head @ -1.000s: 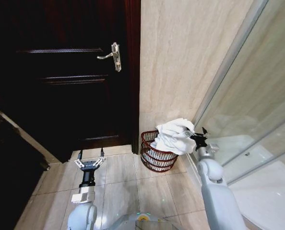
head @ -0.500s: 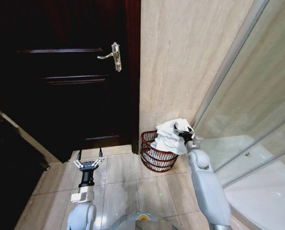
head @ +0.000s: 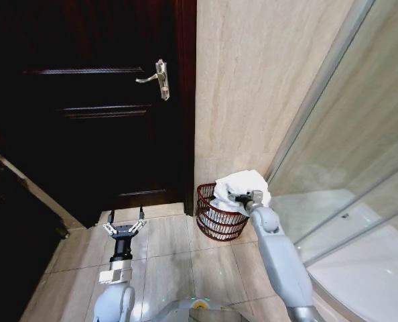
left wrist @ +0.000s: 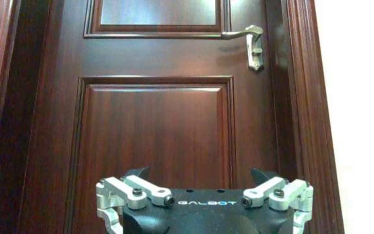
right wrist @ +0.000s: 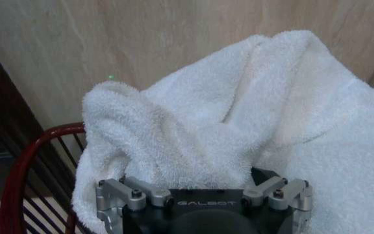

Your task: Discard the used towel into the hamper.

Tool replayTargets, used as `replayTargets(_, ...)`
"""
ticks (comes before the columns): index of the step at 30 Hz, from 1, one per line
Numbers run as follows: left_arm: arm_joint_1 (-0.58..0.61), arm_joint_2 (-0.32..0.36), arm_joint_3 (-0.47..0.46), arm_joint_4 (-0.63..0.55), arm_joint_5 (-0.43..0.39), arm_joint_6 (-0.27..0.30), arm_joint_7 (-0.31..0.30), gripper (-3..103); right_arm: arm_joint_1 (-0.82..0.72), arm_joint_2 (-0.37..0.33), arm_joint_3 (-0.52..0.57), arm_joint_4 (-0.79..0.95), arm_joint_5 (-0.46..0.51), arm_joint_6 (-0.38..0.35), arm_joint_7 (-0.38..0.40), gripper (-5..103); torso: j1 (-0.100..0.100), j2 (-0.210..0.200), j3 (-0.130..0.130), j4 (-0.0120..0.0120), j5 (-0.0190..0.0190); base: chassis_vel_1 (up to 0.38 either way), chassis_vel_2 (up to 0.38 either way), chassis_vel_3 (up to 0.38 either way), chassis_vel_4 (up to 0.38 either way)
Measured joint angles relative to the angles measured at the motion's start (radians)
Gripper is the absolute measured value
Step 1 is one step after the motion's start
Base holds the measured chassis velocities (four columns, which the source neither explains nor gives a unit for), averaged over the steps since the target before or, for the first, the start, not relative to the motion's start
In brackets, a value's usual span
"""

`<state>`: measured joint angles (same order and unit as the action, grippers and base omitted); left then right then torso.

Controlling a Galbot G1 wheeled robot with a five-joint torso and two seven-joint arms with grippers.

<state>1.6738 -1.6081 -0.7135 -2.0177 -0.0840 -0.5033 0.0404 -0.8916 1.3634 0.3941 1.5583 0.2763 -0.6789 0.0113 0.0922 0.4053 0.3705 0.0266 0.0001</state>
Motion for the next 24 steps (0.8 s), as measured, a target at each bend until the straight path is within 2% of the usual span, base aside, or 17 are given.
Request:
replayTargets(2,0.000,0.000,0.000,-0.001,0.000,0.002,0.000,100,0.000,-0.002,0.001,0.000,0.006,-0.001,0.000,100,0.000,0.000,0.000,0.0000,-0.0001,0.000,0.000,0.000,0.000)
replayTargets(6,-0.006,0.000,0.005,-0.006,0.000,0.013,0.000,100,-0.035,-0.008,0.018,0.061,0.010,0.052,0.022,100,0.000,0.000,0.000,0.0001,0.0003,0.000,0.000,0.000,0.000)
replayTargets(9,-0.020,0.000,0.018,-0.007,0.000,0.025,0.001,100,-0.108,-0.013,0.046,0.208,-0.004,0.207,0.084,100,0.000,0.000,0.000,-0.0001,0.0001,0.000,0.000,0.000,0.000)
replayTargets(10,-0.020,0.000,0.018,-0.007,0.000,0.025,0.001,100,-0.108,-0.013,0.046,0.208,-0.004,0.207,0.084,100,0.000,0.000,0.000,-0.0001,0.0001,0.000,0.000,0.000,0.000)
replayTargets(12,-0.026,0.000,0.025,-0.003,0.000,0.029,0.002,100,-0.160,-0.008,0.074,0.327,-0.042,0.264,0.094,100,0.000,0.000,0.000,-0.0003,-0.0002,0.000,0.000,0.000,0.000)
replayTargets(15,-0.032,0.000,0.030,0.002,0.000,0.031,0.002,100,-0.229,0.009,0.111,0.441,-0.086,0.289,0.096,100,0.000,0.000,0.000,-0.0002,0.0000,0.000,0.000,0.000,0.000)
replayTargets(24,-0.032,0.000,0.033,0.012,-0.009,0.026,0.002,100,-0.358,0.062,0.158,0.514,-0.118,0.353,0.156,100,0.000,0.000,0.000,-0.0002,-0.0001,0.000,0.000,0.000,0.000)
